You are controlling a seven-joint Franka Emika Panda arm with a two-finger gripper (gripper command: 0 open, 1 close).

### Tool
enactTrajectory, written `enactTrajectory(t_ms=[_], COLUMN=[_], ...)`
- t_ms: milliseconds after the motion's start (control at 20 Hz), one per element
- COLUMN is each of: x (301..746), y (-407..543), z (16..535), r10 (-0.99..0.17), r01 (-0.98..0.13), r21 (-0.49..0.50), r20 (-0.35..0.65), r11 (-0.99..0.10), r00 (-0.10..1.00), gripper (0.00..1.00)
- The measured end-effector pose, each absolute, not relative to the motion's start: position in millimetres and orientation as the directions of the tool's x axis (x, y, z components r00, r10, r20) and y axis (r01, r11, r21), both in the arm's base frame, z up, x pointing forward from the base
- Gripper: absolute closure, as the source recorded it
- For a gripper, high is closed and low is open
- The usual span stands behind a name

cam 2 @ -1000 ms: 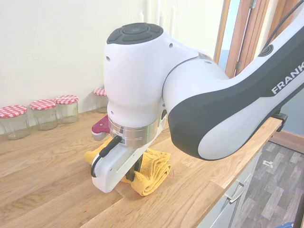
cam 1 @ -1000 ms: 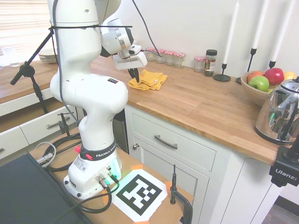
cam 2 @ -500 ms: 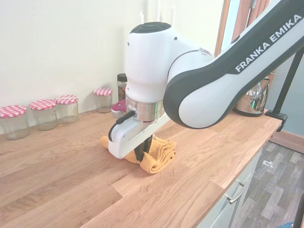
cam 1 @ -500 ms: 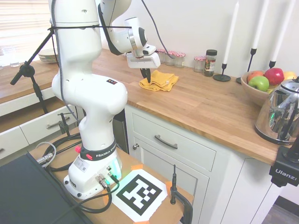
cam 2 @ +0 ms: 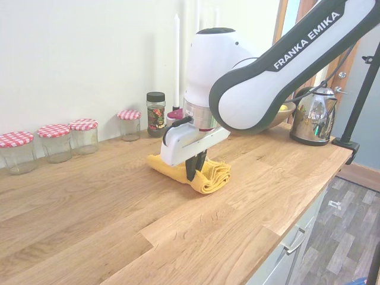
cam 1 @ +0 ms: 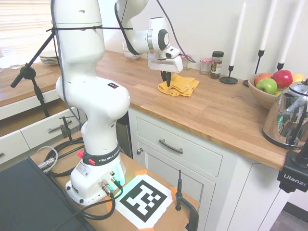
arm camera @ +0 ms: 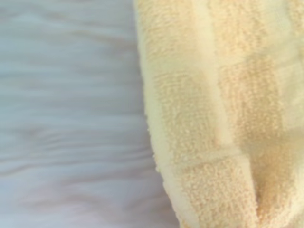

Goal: Wipe the counter

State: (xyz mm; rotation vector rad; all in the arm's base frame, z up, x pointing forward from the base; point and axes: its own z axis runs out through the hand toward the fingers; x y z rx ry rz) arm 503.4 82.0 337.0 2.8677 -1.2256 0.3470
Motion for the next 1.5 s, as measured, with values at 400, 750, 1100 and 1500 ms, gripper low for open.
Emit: enactTrajectory(t_ms=[400,750,1100,1500], x=[504.5,488.5,468.5,447.0], y=[-16.8,-82.1,-153.4,-205.5], z=[340.7,327.2,324.2,323.0], r10=[-0.779,-0.825,-0.866,-0.892], r01=[-0.770,-0.805,-0.836,-0.858], r21=[-0.130,-0.181,-0.226,-0.242], r20=[0.164,0.133,0.117,0.117], r11=[-0.625,-0.565,-0.500,-0.453], r00=[0.605,0.550,0.486,0.437], gripper=[1.00,1.00,1.00,1.00])
